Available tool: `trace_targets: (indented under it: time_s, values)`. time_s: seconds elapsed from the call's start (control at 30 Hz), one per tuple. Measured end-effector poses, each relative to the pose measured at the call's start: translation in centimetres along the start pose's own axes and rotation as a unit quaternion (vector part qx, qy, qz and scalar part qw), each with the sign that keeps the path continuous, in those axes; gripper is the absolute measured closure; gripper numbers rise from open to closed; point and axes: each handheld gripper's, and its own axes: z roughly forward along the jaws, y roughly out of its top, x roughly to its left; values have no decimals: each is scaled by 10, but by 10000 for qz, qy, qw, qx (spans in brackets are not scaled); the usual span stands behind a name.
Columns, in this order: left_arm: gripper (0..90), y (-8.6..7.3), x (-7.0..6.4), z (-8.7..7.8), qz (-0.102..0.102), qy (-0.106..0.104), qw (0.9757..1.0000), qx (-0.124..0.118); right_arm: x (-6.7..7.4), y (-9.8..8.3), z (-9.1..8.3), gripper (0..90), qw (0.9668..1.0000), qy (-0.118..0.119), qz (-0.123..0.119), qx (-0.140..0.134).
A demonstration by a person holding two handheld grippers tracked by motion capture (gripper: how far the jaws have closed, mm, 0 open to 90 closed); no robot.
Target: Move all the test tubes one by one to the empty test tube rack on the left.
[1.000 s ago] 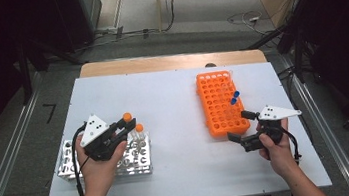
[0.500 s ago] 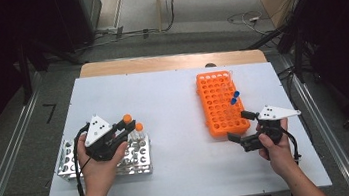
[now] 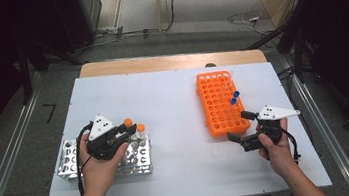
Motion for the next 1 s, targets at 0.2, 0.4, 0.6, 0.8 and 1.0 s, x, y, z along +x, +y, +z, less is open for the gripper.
trace_targets:
  time_s: [0.2,0.4,0.6,0.8,1.0]
  values:
    - [631,-1,2,2,-129,-19,9998,139,-1,0,0,0,10000,-42,-2,10]
    - [509,1,6,-3,-322,-80,9994,-88,-2,1,0,0,9999,-117,23,4]
    - [366,4,6,-10,-335,-220,9984,-403,-5,2,3,0,9998,-167,55,28]
    - [591,8,0,-14,-55,-107,9989,-456,-12,4,6,17,9994,-313,160,-3]
    - [696,8,-6,-10,256,-77,9993,-246,-18,6,7,34,9989,-422,227,11]
